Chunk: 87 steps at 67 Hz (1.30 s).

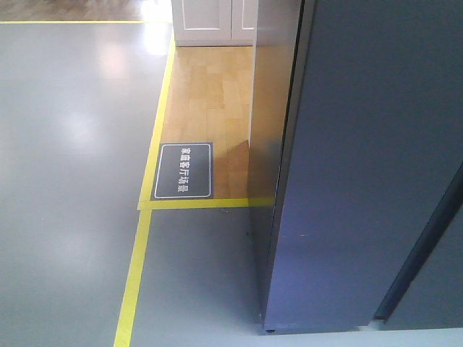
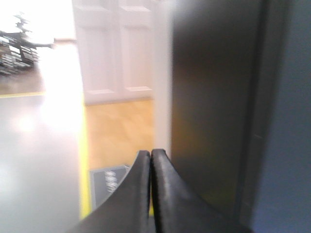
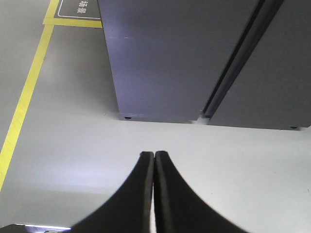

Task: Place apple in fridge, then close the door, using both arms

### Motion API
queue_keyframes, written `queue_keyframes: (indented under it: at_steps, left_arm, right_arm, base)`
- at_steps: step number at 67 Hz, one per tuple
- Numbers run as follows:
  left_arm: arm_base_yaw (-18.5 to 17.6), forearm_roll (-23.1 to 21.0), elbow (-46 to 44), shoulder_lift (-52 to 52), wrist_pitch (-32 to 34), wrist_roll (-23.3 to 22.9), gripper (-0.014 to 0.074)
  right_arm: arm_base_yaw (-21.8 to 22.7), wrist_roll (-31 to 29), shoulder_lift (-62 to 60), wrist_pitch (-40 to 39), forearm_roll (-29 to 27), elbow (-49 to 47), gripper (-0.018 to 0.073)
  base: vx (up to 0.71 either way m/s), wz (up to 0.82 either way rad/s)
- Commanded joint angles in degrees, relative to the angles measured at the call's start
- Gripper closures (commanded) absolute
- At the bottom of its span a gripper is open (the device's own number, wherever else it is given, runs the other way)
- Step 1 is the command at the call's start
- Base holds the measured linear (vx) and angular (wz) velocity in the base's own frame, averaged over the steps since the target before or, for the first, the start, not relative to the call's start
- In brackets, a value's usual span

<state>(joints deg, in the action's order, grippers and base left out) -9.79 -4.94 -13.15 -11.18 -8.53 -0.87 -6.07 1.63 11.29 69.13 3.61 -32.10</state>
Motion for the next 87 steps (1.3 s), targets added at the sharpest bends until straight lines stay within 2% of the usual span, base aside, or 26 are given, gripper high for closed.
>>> queue_keyframes:
  at_steps: [1, 10, 17, 23, 27, 35, 45, 48, 59, 73, 87]
  left_arm:
    - [4.0, -0.3, 2.5, 4.5, 5.3, 0.0, 0.0603]
    - [8.5, 1.4, 7.0, 10.6, 5.4, -1.7, 0.0603]
    - [11.2, 5.7, 10.4, 12.9, 7.6, -7.6, 0.0603]
    - [11.6, 6.6, 14.0, 12.8, 11.9, -11.9, 0.0603]
    - [11.6, 6.6, 13.6, 12.8, 10.0, -12.0, 0.0603]
    - [11.4, 6.1, 13.6, 12.8, 10.6, -8.4, 0.0603]
    - [11.4, -1.2, 13.6, 12.8, 10.5, 1.4, 0.0603]
    - [11.4, -2.0, 13.6, 12.8, 10.5, 2.6, 0.0603]
    - [11.3, -1.8, 13.6, 12.8, 10.5, 2.6, 0.0603]
    - [8.1, -0.8, 13.6, 12.8, 10.5, 2.6, 0.0603]
    - [8.1, -0.8, 13.6, 12.8, 12.6, 2.6, 0.0603]
  right_arm:
    - [-0.1, -0.2, 0.8, -3.5, 0.4, -1.1, 0.0562]
    - [-0.1, -0.2, 0.8, -3.5, 0.4, -1.1, 0.0562]
    - [-0.1, -0.2, 0.8, -3.6, 0.4, -1.1, 0.0562]
    - [-0.1, -0.2, 0.8, -3.5, 0.5, -1.1, 0.0562]
    - [-0.1, -0.2, 0.8, -3.5, 0.4, -1.1, 0.0562]
    - [-0.1, -0.2, 0.8, -3.5, 0.4, -1.1, 0.0562]
    - [-0.1, -0.2, 0.8, -3.5, 0.4, -1.1, 0.0562]
    - [-0.1, -0.2, 0.8, -3.5, 0.4, -1.1, 0.0562]
    - [-0.1, -0.2, 0.8, -3.5, 0.4, -1.1, 0.0562]
    - [-0.1, -0.2, 0.8, -3.5, 0.4, -1.1, 0.0562]
    - [-0.1, -0.2, 0.8, -3.5, 0.4, -1.1, 0.0562]
  base:
    - [0.0, 0.0]
    - [0.0, 0.0]
    - [0.0, 0.0]
    - [0.0, 0.0]
    - [0.0, 0.0]
    - [0.0, 0.0]
    - [0.0, 0.0]
    - [0.0, 0.0]
    - [0.0, 0.0]
    - [0.0, 0.0]
    - [0.0, 0.0]
